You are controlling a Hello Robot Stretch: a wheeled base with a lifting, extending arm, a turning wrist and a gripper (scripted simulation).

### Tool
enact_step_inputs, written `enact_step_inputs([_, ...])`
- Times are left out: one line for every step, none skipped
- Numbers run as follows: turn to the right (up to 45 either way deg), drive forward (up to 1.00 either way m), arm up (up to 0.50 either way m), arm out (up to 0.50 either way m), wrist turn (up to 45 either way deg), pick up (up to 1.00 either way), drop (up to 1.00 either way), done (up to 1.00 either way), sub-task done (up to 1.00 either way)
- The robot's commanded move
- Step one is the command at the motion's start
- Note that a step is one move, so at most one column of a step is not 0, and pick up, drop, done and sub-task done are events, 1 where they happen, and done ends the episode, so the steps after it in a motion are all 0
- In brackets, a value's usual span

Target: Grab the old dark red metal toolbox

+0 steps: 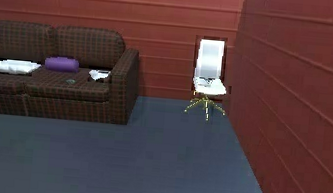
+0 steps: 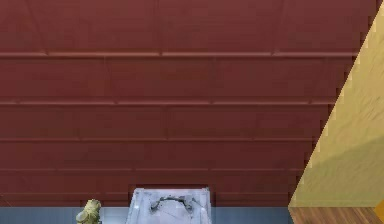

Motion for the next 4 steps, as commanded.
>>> enact_step_inputs([0.0,0.00,0.10,0.00,0.0,0.00,0.00,0.00,0.00])
enact_step_inputs([0.0,0.00,0.00,0.20,0.0,0.00,0.00,0.00,0.00])
enact_step_inputs([0.0,0.00,0.00,0.00,45.0,0.00,0.00,0.00,0.00])
enact_step_inputs([0.0,0.00,0.00,0.00,45.0,0.00,0.00,0.00,0.00])
